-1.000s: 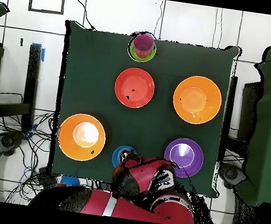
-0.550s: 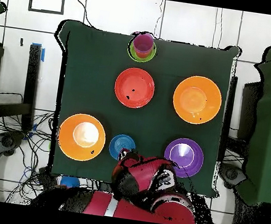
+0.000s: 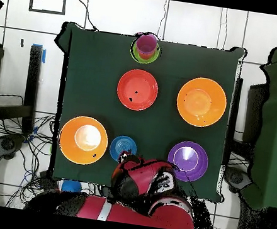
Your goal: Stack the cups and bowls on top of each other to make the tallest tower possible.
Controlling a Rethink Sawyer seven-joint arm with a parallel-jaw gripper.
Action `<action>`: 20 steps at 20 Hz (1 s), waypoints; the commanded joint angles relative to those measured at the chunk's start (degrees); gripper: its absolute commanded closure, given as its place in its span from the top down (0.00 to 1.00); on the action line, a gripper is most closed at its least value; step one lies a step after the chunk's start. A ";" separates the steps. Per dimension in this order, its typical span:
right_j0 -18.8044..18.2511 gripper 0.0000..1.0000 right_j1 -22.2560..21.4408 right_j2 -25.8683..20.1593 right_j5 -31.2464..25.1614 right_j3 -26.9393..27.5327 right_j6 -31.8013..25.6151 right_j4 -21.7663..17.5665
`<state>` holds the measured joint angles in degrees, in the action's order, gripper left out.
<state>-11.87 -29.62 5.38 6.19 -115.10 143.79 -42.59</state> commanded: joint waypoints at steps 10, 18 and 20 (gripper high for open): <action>0.52 1.00 2.15 -4.50 -4.35 2.04 2.20 2.91; 1.74 1.00 6.75 -2.79 -1.50 5.41 2.57 3.60; 2.43 1.00 7.71 -2.08 -0.69 5.87 3.02 4.00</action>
<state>-11.30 -27.22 6.30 6.20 -114.97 143.79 -40.98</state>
